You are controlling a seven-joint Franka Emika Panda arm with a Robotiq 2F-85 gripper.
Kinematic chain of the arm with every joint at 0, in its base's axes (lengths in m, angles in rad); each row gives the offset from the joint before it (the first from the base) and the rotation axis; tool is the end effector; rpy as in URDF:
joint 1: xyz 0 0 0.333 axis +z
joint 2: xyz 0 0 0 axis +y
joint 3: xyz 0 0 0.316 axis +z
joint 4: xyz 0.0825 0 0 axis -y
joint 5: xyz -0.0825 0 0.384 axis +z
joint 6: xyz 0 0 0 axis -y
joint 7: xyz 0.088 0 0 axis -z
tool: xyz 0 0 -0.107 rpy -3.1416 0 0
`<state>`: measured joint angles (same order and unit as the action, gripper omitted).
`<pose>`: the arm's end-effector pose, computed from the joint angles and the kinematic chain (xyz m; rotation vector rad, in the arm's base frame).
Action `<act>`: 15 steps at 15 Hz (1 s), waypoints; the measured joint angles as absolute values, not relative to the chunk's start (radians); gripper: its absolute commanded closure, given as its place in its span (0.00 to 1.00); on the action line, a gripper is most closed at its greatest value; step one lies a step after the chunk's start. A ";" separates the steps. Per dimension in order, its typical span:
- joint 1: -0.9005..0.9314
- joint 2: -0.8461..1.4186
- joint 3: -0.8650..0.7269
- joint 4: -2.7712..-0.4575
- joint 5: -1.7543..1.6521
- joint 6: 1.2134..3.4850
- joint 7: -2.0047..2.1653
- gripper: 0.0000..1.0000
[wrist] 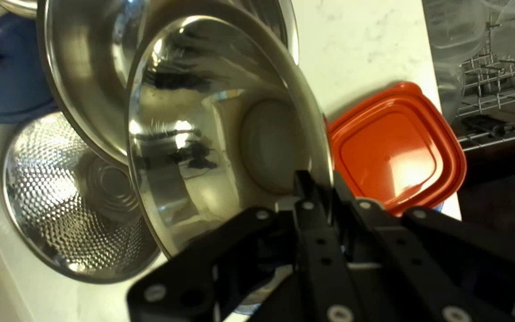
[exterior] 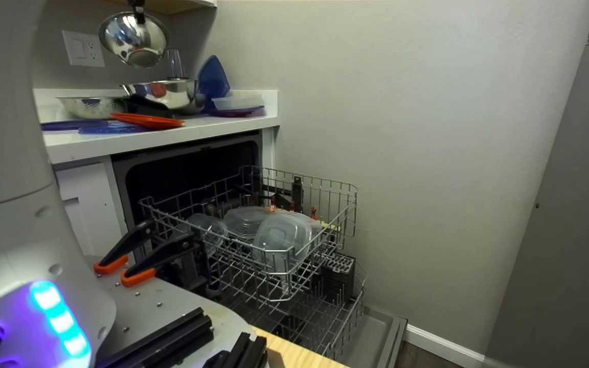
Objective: Remove a silver bowl from the rack of the dishwasher and put it in the silver basin on the counter
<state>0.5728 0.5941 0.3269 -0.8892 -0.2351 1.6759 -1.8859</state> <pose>0.5297 0.4938 0.5886 0.6344 2.9089 0.2379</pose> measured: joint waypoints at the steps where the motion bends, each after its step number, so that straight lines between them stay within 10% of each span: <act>1: 0.578 0.594 0.317 -0.893 -0.256 1.694 -1.870 0.96; 15: 0.593 0.590 0.225 -1.105 -0.379 2.116 -1.532 0.96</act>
<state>0.5929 0.5900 0.2250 -1.1055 -0.3795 2.1164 -1.5323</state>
